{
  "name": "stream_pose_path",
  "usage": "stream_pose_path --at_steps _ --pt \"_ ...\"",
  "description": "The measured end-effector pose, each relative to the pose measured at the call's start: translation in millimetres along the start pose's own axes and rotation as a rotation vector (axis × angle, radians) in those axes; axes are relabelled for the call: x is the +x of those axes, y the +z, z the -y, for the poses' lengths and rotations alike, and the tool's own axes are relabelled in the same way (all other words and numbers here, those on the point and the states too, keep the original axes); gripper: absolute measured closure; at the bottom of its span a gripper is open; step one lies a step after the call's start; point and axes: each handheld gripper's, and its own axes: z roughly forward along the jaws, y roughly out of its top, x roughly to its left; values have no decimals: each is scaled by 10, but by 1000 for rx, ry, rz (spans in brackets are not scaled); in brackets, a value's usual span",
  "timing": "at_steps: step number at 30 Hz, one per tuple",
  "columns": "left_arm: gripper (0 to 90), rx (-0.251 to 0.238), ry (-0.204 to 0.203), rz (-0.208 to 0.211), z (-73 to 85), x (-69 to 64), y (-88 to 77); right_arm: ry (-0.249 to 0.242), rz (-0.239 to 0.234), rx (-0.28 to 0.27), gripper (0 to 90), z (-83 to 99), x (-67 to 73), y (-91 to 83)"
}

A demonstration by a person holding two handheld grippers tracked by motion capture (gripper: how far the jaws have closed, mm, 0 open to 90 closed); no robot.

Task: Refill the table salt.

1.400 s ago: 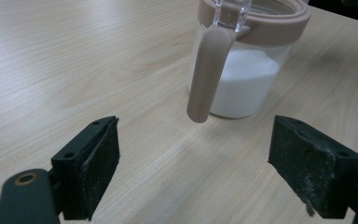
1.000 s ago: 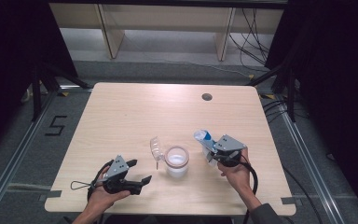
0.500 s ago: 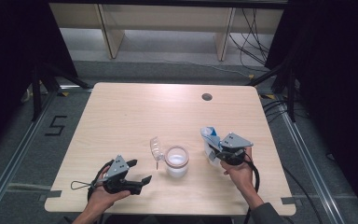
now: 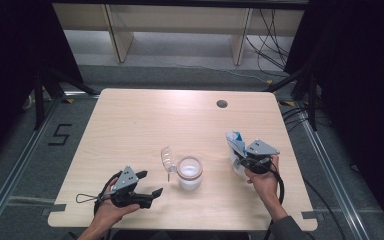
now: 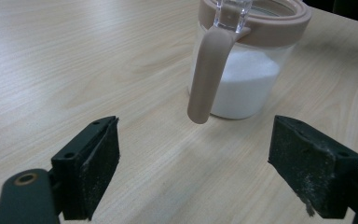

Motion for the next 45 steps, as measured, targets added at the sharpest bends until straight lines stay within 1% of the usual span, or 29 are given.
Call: stream_pose_path --at_steps 1,3,4,5,6,8,9,11,12,13,14,15,18,20,21,22,23,26,27,29,31,32,34,37,38,39,40,41,45 --pt "158 3 5 -2 2 1 -3 3 6 2 839 6 -22 -7" --pt "158 -7 0 7 3 0 0 12 19 4 839 19 -50 -18" --pt "158 -5 1 4 -1 3 -3 5 22 10 839 24 -75 -24" --pt "158 -3 0 4 0 5 -1 19 30 9 839 34 -91 -30" --pt "158 -1 -1 -1 1 0 -2 22 40 6 839 46 -118 -29" --pt "158 -7 0 6 2 -2 1 35 47 13 838 65 -147 -36" --pt "158 -4 0 5 -1 0 0 38 54 2 837 74 -158 -28" --pt "158 -1 0 0 0 -1 -1 56 63 23 839 86 -181 -44" --pt "158 -2 0 3 1 0 -1 62 67 17 840 89 -183 -45" --pt "158 -4 0 5 1 -1 -2 52 70 15 842 91 -201 -51" --pt "158 -4 0 5 -1 1 -2 68 64 26 845 93 -199 -57" --pt "158 -4 0 4 0 2 -1 60 70 11 846 96 -210 -53" --pt "158 -7 0 5 2 -2 1 50 74 13 851 90 -209 -54" --pt "158 -7 -1 5 1 0 1 54 75 9 851 88 -205 -50" --pt "158 -4 0 3 1 0 -2 50 72 18 851 87 -209 -58" --pt "158 -4 0 4 1 1 -2 60 74 17 850 89 -207 -58" --pt "158 -6 -1 5 1 1 -1 62 79 2 850 95 -206 -46" --pt "158 -3 1 4 0 0 -2 75 72 13 850 97 -201 -59" --pt "158 -3 0 4 0 0 -3 67 75 5 850 98 -209 -55" --pt "158 -7 3 7 0 4 -3 56 73 12 848 99 -216 -65" --pt "158 -6 3 6 0 6 -4 81 61 23 847 101 -204 -68" --pt "158 -7 3 6 0 5 -3 66 73 11 847 103 -216 -67" --pt "158 -6 3 7 0 3 -3 77 78 -5 838 111 -208 -58" --pt "158 -6 3 6 0 4 -4 78 78 -4 831 119 -204 -63" --pt "158 -7 1 5 0 5 -5 73 73 4 830 118 -205 -73" --pt "158 -7 4 6 0 7 -4 92 58 28 828 114 -183 -91" --pt "158 -3 4 3 0 7 -6 92 60 28 826 114 -170 -94" --pt "158 -3 2 3 0 6 -5 71 68 17 822 115 -188 -94" --pt "158 -3 1 3 1 2 -5 71 71 22 800 130 -186 -104"
